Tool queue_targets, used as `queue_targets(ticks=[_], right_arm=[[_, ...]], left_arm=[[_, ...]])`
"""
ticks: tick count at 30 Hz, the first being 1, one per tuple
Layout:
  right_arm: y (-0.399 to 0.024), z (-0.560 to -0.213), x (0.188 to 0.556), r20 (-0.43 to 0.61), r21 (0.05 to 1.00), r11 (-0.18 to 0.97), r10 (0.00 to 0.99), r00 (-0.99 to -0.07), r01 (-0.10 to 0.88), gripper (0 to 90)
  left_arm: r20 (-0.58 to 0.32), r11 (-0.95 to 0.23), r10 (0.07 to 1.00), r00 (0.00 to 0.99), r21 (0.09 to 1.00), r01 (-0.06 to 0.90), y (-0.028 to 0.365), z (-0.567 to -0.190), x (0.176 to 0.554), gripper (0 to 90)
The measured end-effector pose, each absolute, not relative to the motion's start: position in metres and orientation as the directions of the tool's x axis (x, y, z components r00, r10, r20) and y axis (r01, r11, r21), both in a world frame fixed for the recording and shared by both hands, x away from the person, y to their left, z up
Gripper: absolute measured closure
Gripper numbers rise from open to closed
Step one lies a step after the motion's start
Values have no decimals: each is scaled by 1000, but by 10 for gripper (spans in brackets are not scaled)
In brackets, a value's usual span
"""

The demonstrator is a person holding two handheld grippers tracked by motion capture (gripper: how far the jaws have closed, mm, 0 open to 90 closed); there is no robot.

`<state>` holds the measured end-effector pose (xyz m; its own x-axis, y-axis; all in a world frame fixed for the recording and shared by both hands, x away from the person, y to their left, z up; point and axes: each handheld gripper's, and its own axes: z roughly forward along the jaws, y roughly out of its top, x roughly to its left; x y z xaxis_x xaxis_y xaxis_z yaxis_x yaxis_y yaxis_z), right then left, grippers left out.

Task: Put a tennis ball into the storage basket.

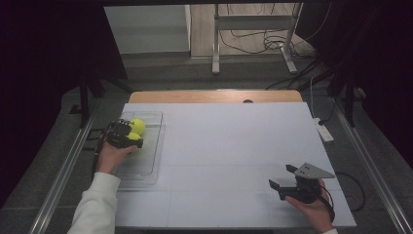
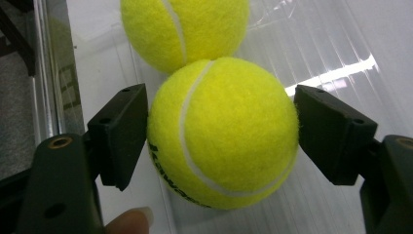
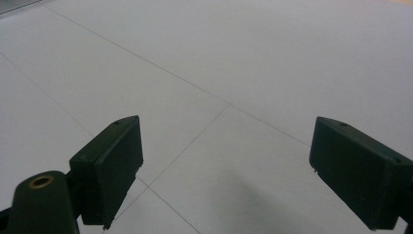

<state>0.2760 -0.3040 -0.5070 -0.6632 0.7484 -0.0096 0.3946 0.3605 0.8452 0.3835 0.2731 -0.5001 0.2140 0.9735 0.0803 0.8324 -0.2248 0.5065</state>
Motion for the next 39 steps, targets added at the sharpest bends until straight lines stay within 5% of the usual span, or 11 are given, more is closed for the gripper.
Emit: queue_targets(ticks=[19,39], right_arm=[[-304,-507,276,-10,846,359,749,-663,393,125],[-304,-506,275,-11,846,360,750,-662,393,125]], left_arm=[[56,-211,974,218,567,796,273,-484,372,141],[-147,-146,926,349,710,689,273,-466,343,109]])
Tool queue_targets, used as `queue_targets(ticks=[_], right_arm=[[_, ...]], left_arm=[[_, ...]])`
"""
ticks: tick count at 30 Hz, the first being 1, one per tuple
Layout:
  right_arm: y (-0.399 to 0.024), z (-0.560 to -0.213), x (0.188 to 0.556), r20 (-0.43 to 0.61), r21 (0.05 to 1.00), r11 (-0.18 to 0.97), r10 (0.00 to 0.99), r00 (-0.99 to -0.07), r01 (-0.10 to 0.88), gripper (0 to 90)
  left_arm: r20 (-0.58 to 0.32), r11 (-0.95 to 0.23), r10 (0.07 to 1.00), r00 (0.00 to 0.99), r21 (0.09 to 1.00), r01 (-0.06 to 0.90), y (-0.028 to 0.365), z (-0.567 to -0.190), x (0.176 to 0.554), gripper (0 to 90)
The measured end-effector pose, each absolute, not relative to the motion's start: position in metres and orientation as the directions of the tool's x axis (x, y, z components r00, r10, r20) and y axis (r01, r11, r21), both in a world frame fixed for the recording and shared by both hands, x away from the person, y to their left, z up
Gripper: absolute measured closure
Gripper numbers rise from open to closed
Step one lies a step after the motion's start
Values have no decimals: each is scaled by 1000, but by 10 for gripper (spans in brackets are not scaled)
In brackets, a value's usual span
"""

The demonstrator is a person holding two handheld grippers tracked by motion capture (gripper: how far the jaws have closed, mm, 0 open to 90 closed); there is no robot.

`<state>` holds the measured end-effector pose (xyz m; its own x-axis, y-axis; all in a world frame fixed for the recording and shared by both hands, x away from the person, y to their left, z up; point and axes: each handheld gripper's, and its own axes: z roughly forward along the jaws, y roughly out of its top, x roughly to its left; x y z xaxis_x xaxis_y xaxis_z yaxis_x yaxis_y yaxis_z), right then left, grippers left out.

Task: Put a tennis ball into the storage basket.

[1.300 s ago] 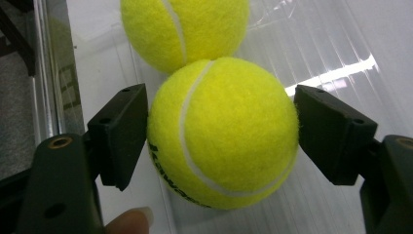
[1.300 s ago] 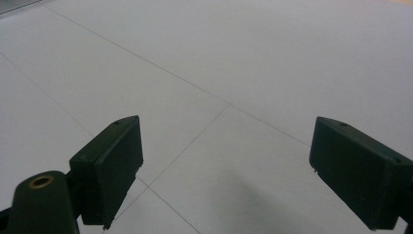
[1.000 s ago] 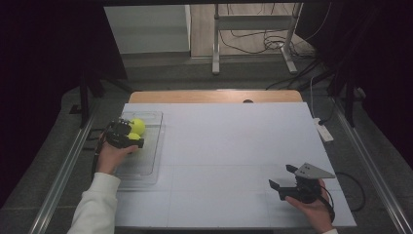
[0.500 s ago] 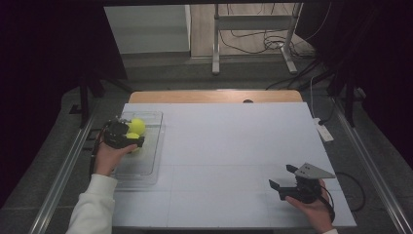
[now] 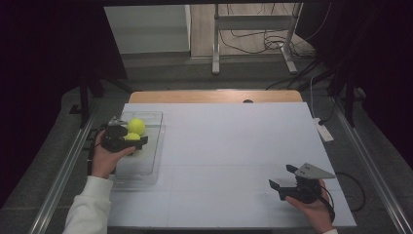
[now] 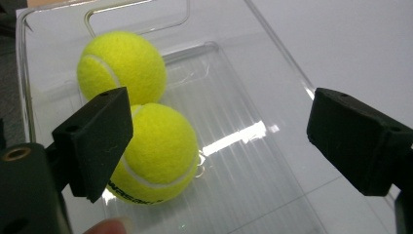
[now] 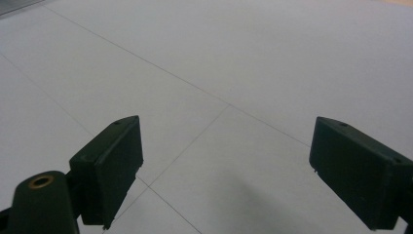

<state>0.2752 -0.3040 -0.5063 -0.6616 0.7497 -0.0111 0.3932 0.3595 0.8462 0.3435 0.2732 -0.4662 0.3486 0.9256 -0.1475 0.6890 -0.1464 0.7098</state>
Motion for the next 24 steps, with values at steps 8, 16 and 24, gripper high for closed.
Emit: queue_targets(ticks=[8,16,24], right_arm=[[-304,-506,275,-11,846,360,750,-662,393,125],[-304,-506,275,-9,847,358,749,-663,393,125],[-304,-506,275,-8,847,357,749,-663,394,125]], left_arm=[[-197,-134,900,389,724,677,272,-465,333,109],[-200,-141,887,416,741,657,262,-463,319,116],[-193,-164,874,447,748,643,248,-459,305,122]])
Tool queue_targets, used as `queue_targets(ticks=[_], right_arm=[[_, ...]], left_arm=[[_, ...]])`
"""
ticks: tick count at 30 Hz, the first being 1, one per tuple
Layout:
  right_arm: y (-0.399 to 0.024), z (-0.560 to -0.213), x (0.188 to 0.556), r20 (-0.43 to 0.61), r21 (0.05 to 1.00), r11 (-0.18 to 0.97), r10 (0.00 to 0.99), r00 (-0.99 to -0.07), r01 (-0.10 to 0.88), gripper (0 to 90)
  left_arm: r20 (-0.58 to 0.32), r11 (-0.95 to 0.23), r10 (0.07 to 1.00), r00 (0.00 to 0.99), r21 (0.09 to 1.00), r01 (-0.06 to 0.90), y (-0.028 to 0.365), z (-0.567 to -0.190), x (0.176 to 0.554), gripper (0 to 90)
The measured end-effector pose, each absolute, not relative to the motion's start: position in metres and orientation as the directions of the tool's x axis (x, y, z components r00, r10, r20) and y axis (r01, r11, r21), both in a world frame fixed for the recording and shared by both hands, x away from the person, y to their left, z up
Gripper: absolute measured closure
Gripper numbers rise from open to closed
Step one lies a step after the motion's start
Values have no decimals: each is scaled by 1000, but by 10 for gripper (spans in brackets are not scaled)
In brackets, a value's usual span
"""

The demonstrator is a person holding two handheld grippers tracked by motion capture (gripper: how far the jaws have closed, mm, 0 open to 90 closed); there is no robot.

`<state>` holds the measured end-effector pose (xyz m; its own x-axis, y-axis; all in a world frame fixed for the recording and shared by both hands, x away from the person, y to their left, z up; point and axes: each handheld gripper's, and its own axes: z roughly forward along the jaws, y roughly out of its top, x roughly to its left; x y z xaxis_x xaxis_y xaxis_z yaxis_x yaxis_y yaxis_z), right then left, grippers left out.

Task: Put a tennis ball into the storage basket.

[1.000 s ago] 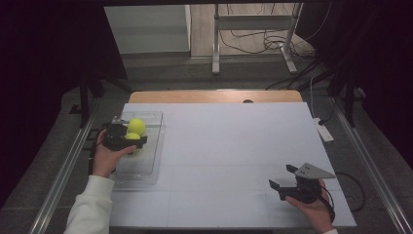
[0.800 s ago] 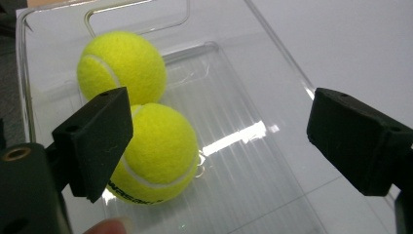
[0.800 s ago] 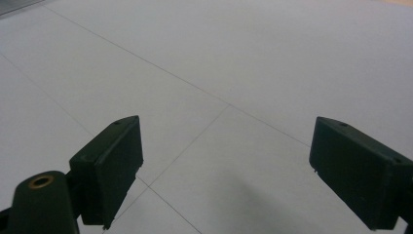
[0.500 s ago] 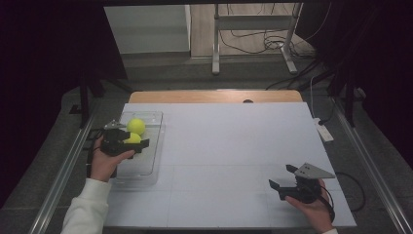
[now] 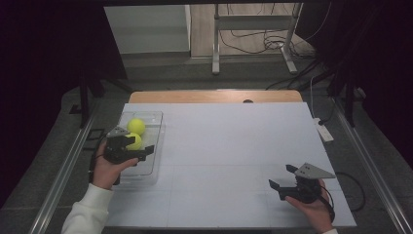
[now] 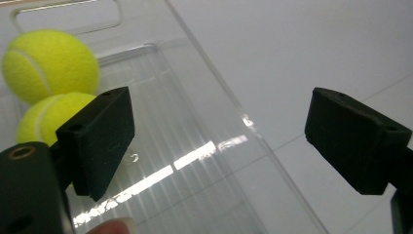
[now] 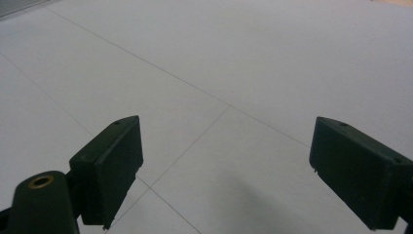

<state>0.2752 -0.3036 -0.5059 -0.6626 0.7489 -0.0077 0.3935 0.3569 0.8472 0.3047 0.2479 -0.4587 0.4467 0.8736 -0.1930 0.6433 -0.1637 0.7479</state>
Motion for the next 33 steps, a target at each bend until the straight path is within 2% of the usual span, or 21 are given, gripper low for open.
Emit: queue_targets(ticks=[19,33], right_arm=[[-304,-505,275,-3,851,352,746,-665,391,125],[-302,-505,274,-4,852,356,738,-675,384,125]], left_arm=[[-188,-209,817,544,784,584,225,-469,267,119],[-203,-201,822,532,771,605,226,-489,250,119]])
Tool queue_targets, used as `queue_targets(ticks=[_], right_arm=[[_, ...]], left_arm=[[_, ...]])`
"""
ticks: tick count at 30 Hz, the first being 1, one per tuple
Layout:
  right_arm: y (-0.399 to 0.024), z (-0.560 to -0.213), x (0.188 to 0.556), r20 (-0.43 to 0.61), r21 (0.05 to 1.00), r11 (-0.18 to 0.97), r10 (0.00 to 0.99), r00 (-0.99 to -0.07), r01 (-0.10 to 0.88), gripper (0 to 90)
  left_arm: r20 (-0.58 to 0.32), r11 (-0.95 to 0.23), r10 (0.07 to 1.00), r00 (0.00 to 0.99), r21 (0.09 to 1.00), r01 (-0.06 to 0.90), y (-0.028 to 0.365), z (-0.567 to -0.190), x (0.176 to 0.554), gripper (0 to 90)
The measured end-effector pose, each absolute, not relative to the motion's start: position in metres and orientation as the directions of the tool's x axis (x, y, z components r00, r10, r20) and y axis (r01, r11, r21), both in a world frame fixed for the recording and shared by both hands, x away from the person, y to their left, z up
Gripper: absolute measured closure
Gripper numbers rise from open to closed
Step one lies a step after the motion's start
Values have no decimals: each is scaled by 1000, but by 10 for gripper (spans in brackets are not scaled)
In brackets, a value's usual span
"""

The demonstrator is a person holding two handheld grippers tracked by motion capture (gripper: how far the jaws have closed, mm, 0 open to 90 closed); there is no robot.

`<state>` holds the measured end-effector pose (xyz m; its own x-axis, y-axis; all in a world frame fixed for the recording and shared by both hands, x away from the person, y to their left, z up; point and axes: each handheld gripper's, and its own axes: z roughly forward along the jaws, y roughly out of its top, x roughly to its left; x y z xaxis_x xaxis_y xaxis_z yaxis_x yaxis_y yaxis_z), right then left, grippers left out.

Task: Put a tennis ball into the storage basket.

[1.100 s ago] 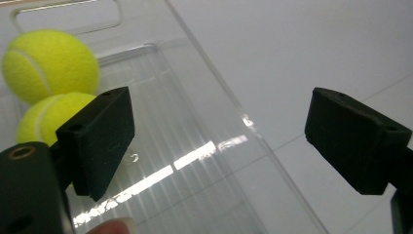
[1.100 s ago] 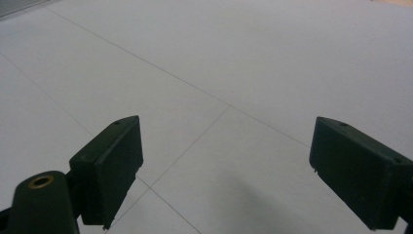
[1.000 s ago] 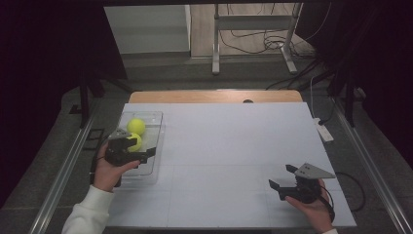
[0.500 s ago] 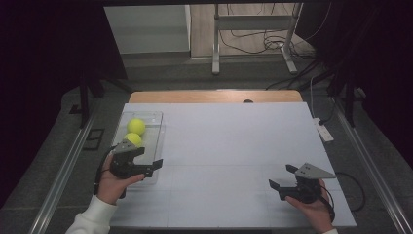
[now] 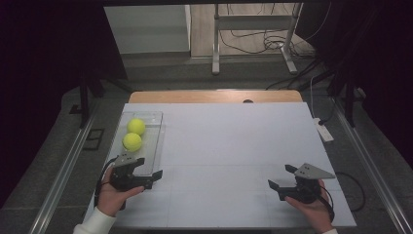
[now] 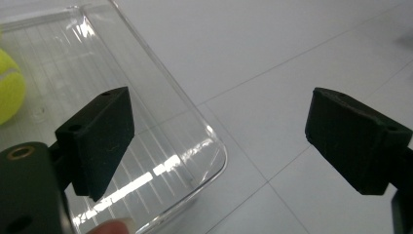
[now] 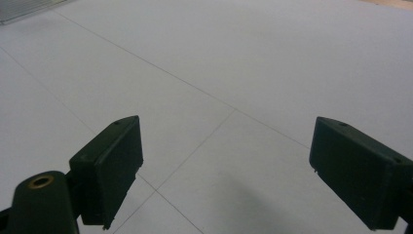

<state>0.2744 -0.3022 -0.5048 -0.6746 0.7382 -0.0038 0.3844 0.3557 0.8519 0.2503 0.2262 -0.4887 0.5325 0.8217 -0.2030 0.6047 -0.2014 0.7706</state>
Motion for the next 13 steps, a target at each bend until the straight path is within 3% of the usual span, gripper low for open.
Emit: queue_targets(ticks=[13], right_arm=[[-302,-505,274,-4,853,355,738,-675,383,125]], left_arm=[[-186,-211,822,539,779,591,226,-488,249,120]])
